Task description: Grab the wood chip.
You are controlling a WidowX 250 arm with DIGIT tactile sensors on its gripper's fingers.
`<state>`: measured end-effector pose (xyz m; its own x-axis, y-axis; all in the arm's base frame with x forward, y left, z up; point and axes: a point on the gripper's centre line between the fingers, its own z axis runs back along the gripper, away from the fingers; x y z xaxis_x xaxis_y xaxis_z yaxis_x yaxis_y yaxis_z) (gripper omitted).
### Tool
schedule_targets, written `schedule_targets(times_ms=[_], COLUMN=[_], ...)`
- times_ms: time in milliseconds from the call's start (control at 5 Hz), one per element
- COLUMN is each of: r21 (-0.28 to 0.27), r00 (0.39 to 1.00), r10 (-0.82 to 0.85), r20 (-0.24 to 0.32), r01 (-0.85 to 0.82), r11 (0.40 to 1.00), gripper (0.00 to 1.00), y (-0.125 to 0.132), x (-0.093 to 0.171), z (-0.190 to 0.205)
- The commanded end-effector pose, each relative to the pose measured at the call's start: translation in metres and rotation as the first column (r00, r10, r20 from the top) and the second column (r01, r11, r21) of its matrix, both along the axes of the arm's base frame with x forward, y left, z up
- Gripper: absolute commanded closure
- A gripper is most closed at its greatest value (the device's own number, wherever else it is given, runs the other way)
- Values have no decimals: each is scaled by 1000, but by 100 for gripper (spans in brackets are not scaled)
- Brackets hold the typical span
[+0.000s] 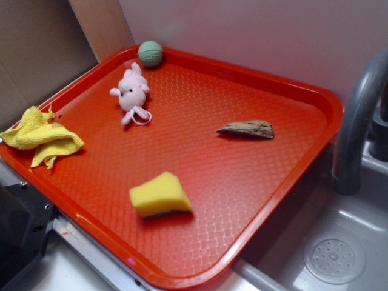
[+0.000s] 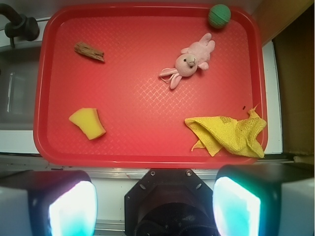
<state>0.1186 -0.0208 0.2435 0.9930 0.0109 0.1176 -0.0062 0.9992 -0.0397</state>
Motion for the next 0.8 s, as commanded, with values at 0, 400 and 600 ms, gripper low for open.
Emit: schedule_targets(times_ms=[0,400,600], r21=[0,98,30], r00=[1000,884,827], r10=[0,-435,-500], r20=[0,172,258], r01=[0,424,511], r11=[1000,900,859], gripper=[0,0,0], y=[0,-23,-39], x=[0,100,123], z=[0,-54,-80])
